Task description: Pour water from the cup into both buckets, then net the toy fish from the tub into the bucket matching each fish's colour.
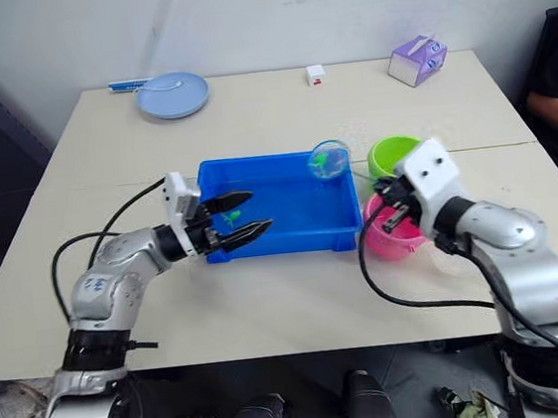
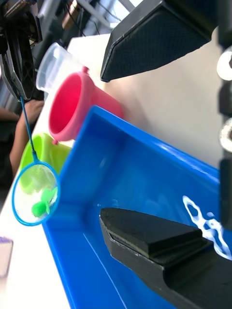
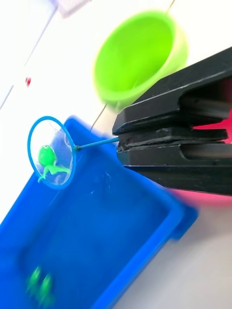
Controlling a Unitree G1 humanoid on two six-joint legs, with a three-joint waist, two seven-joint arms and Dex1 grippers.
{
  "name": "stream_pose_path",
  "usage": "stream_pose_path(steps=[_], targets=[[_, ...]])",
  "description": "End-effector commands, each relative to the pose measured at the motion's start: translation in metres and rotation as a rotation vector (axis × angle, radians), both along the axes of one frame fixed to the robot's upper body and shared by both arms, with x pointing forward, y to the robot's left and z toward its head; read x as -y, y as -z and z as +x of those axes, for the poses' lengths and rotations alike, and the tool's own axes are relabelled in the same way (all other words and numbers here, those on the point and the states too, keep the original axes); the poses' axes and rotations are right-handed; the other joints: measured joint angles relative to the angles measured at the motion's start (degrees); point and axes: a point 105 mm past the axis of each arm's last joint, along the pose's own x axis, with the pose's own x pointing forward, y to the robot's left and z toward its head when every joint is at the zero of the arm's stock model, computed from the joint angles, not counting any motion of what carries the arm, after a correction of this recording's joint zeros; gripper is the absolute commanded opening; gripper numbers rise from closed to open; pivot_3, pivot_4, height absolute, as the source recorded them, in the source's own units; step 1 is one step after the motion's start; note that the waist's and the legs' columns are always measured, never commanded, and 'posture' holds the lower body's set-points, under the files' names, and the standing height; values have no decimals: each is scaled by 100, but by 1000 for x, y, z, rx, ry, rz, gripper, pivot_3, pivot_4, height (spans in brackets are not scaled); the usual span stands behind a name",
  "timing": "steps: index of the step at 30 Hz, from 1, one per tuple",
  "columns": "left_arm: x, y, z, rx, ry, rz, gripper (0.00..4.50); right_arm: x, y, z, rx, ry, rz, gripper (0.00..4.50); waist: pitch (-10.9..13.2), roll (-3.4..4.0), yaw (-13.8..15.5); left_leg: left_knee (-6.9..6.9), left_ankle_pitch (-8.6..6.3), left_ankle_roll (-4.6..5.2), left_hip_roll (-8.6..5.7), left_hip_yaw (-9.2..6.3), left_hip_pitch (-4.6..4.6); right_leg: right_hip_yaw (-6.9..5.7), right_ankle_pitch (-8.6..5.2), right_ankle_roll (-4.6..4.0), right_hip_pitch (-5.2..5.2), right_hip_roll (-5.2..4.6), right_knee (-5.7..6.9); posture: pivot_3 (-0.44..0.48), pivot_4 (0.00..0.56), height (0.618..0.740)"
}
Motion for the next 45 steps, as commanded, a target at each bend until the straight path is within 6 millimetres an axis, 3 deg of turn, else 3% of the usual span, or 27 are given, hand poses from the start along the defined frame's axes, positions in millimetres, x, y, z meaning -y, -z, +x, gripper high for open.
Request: stream_pose_path(steps=[1,6,9,11,16,21,24,26,29,34,38,41,45], targets=[[9,-7,1,43,40,-9,4500,15,-23,-9,102,72,-19,787,0,0,-9,1,0,0,0,0,0,0,0,0,0,0,-1,0,150,740],[18,-10,3,55,65,-31,4500,44,-35,-13,176,215,-145,787,0,0,0,-1,0,0,2,4,1,4,0,0,-2,1,-1,0,150,740],[19,-10,3,60,73,-36,4500,56,-40,-11,216,245,-379,787,0,0,3,-1,1,1,-2,7,1,8,0,0,-3,-1,-3,0,150,740],[20,-10,2,63,77,-40,4500,63,-38,-9,239,235,-647,787,0,0,7,0,1,1,-3,9,2,9,0,0,-3,-1,-4,0,150,740],[24,-13,1,75,88,-57,4500,64,-35,-5,280,119,-1114,787,0,0,3,2,1,2,-4,14,4,12,0,1,-4,0,-12,0,150,740],[28,-17,2,82,93,-66,4500,65,-25,-4,283,-2,-1304,787,0,-1,3,1,1,2,-1,16,4,12,0,1,-4,2,-15,0,150,740],[31,-20,1,93,98,-72,4500,66,-41,-2,372,3,-1380,787,0,-1,4,1,1,2,-3,16,4,12,0,1,-3,1,-15,0,150,740],[33,-23,-1,101,107,-79,4500,57,-32,-2,358,-73,-1379,787,0,0,0,1,1,2,-3,17,4,12,0,1,-4,1,-15,0,150,740],[36,-26,-2,118,115,-79,4500,64,-14,-2,280,-99,-1393,787,0,-1,5,1,1,1,3,15,4,10,0,1,-3,5,-17,0,150,740],[37,-30,-4,145,124,-71,4500,70,-33,3,332,7,-1407,787,0,0,2,3,1,2,-2,16,3,13,1,2,-3,3,-16,0,150,740],[36,-29,-3,143,123,-68,4500,67,-24,3,305,-23,-1323,787,0,-1,-1,1,1,0,5,15,4,11,1,1,-3,7,-18,0,150,740],[29,-21,3,135,89,-34,4500,63,-40,6,345,68,-1043,787,1,-1,-1,6,1,1,4,15,4,11,1,2,1,5,-20,0,150,740],[9,-9,10,132,24,38,4500,20,-34,8,301,-47,-646,787,0,0,-26,5,0,-2,11,15,6,13,1,2,-1,11,-17,0,150,740]])
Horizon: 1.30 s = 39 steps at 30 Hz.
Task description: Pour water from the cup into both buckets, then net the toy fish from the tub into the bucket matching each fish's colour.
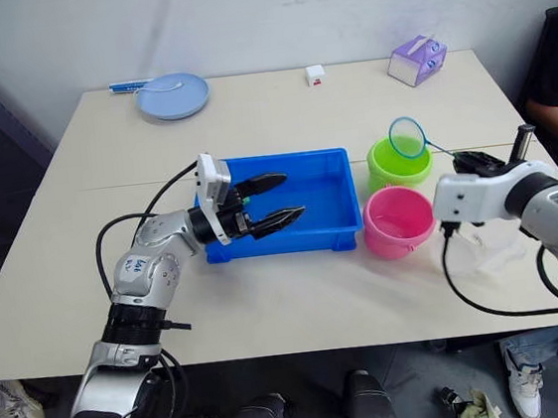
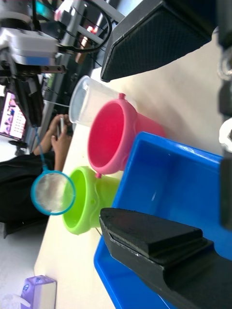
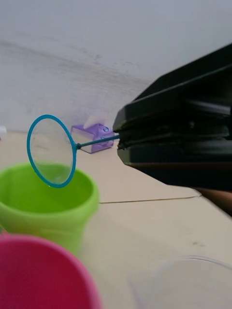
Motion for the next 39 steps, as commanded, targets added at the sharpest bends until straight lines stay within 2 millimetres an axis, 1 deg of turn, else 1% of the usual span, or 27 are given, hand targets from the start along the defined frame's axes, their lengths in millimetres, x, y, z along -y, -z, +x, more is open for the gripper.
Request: stream_pose_path(steps=[1,5,7,9,10,16,19,24,32,36,39], targets=[[-18,3,5,44,-57,63,4500,-39,-8,-4,-62,-126,239,787,-1,1,-14,-3,0,0,0,0,3,1,0,0,-1,0,2,0,150,740],[-38,10,7,39,-133,108,4500,-74,11,4,-185,-192,358,787,-1,2,-5,-3,0,-2,-2,-4,1,1,0,-1,-2,0,5,0,150,740],[-51,11,6,29,-181,115,4500,-95,20,9,-228,-233,409,787,-1,2,-3,-2,0,-1,-5,-4,1,2,0,-1,-2,-3,7,0,150,740],[-63,10,1,28,-216,134,4500,-111,32,13,-271,-267,412,787,-1,1,-3,-3,0,-1,-5,-5,0,2,0,-1,-5,-3,14,0,150,740],[-69,10,0,29,-234,145,4500,-116,37,15,-284,-276,402,787,-1,1,2,-4,0,-2,-4,-6,-2,0,0,-1,-7,-2,16,0,150,740],[-103,3,-7,30,-340,182,4500,-132,54,27,-336,-306,387,787,-1,2,8,-2,1,3,-16,-14,-5,-8,0,0,-2,-12,16,0,150,740],[-115,1,-14,32,-381,196,4500,-141,62,36,-360,-325,387,787,-1,2,-30,-8,1,1,-10,-13,-4,-9,0,-1,-5,-8,18,0,150,740],[-124,-3,-23,37,-421,203,4500,-156,73,48,-397,-357,380,787,-1,1,-122,-9,0,-1,-5,-14,-4,-11,-1,-3,-6,-5,19,0,150,740],[-140,-3,-28,33,-492,208,4500,-173,85,64,-431,-365,350,787,-1,2,-151,-11,0,-1,-6,-14,-4,-13,-1,-3,-6,-5,19,0,150,740],[-143,-5,-29,34,-512,201,4500,-182,87,67,-434,-399,322,787,-1,2,-161,-13,0,-1,-5,-14,-4,-17,-2,-4,-7,-4,18,0,150,740],[-147,-5,-30,36,-528,202,4500,-188,83,67,-444,-422,394,787,-1,2,-168,-12,0,-1,-6,-15,-4,-22,-2,-4,-7,-5,19,0,150,740]])
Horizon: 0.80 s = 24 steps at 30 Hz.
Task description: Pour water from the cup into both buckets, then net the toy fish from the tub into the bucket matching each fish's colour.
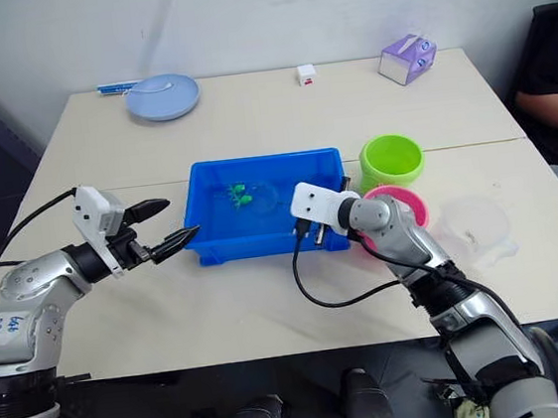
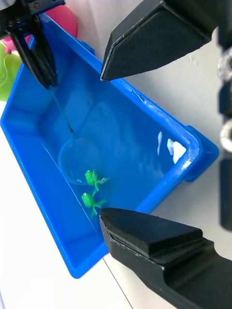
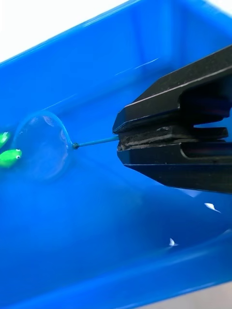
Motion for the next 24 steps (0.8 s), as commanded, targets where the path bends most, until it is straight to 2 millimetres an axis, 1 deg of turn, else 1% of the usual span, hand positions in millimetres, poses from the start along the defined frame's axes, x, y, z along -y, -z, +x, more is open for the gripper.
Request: stream_pose_path(steps=[1,3,9,12,15,19,20,23,24], targets=[[-6,-16,-5,63,-19,7,4500,-10,-13,-1,-4,-31,96,787,0,0,-2,1,0,0,1,0,0,-2,0,0,0,1,0,0,150,740],[-6,-17,-4,65,-21,5,4500,-11,-15,-4,-37,-33,149,787,0,0,5,1,0,0,1,0,0,-4,0,0,1,0,0,0,150,740],[-2,-17,0,63,-11,-5,4500,-7,-28,-22,-210,-21,401,787,0,0,18,1,0,0,0,-3,-1,-4,0,0,3,-1,-2,0,150,740],[0,-16,3,59,0,-11,4500,-2,-31,-28,-249,-2,442,787,0,0,18,1,0,0,1,-4,-1,-1,0,0,2,0,0,0,150,740],[10,-18,7,54,46,-34,4500,10,-35,-37,-272,25,483,787,0,0,19,0,0,0,1,-4,-1,3,0,0,2,0,0,0,150,740],[29,-21,12,50,133,-60,4500,27,-45,-49,-263,63,519,787,0,0,55,0,-1,0,-4,-7,-3,3,0,0,3,-4,-2,0,150,740],[37,-23,14,49,170,-72,4500,36,-49,-53,-247,92,526,787,0,0,59,2,0,0,-6,-7,-4,3,0,0,4,-6,-3,0,150,740],[68,-24,22,41,296,-106,4500,72,-66,-69,-159,211,539,787,0,0,63,5,0,1,-7,-8,-6,3,0,0,4,-6,-1,0,150,740],[74,-25,24,39,319,-115,4500,78,-69,-73,-143,235,540,787,2,5,109,5,-1,1,-5,-7,-5,3,0,0,4,-5,-3,0,150,740]])
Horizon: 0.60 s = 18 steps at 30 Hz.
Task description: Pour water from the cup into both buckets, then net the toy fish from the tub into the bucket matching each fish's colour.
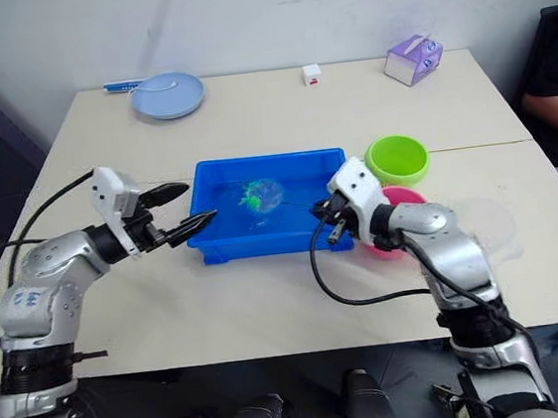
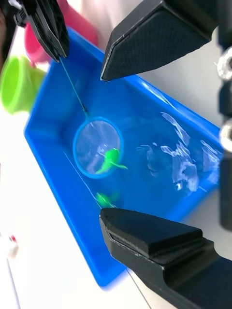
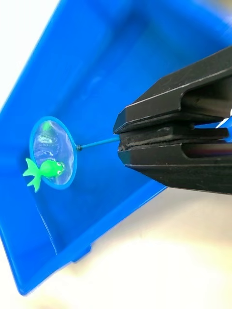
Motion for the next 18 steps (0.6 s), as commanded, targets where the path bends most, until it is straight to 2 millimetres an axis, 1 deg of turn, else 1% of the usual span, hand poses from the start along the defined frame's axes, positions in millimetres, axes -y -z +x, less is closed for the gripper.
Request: stream_pose_path(steps=[1,3,6,10,11,13,17,18], targets=[[47,-11,9,27,206,-58,4500,51,-40,-28,126,192,4,787,2,5,107,-1,0,0,-3,-5,-3,-6,0,0,-1,-2,2,0,150,740],[54,-10,12,29,235,-61,4500,57,-42,-34,130,221,-7,787,2,4,102,4,0,0,-4,-4,-7,-8,0,1,-1,-3,0,0,150,740],[76,-11,16,30,317,-80,4500,76,-52,-44,175,321,-27,787,2,4,98,1,0,0,2,5,-2,2,1,2,-3,2,2,0,150,740],[100,-9,16,33,409,-98,4500,110,-64,-52,257,490,-97,787,2,4,118,1,0,0,0,6,-3,5,1,2,-4,0,3,0,150,740],[104,-9,15,40,425,-97,4500,118,-66,-54,276,521,-129,787,2,4,120,3,1,1,-2,6,-3,6,1,2,-3,-1,3,0,150,740],[113,-12,14,56,450,-108,4500,133,-70,-55,321,573,-252,787,2,4,131,3,1,3,-6,7,-3,7,2,3,-2,-3,2,0,150,740],[121,-15,10,68,484,-125,4500,144,-75,-51,410,600,-410,787,2,3,125,2,3,5,-6,7,-3,7,2,4,-2,-4,0,0,150,740],[122,-15,9,67,488,-124,4500,147,-76,-48,453,593,-530,787,2,4,114,2,2,5,-6,8,-2,8,2,4,-2,-4,-1,0,150,740]])
